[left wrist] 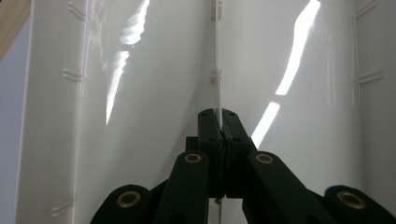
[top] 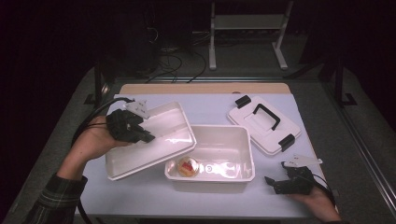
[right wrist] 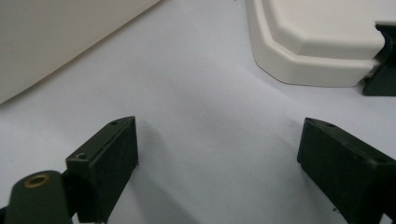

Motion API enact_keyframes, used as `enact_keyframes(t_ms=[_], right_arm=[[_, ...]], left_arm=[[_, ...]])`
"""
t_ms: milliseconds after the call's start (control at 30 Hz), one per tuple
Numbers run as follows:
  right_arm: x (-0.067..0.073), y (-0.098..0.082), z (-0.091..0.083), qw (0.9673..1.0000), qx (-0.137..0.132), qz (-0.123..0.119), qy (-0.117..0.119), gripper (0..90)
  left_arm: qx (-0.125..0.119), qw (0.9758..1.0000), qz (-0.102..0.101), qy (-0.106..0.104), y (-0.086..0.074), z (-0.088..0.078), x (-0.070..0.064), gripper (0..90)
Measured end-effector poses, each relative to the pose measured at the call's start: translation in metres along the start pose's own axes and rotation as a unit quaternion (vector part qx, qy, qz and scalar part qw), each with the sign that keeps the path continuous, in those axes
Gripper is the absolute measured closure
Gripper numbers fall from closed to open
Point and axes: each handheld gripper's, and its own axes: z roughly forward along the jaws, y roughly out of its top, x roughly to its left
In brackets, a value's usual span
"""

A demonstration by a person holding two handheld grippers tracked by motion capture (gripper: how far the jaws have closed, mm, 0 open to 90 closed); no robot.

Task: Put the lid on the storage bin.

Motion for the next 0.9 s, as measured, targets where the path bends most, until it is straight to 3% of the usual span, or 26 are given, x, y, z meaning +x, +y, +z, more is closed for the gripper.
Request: enact_keyframes(t_ms=[333,900], right_arm=[[0.000,0.000,0.000,1.0000,0.000,0.000,0.000,11.7],[0.000,0.000,0.000,1.0000,0.000,0.000,0.001,11.3]], left_arm=[[0.011,0.9980,0.058,-0.023,0.040,0.021,-0.013,88.8],[0.013,0.9916,0.116,-0.057,0.099,0.063,-0.035,88.8]])
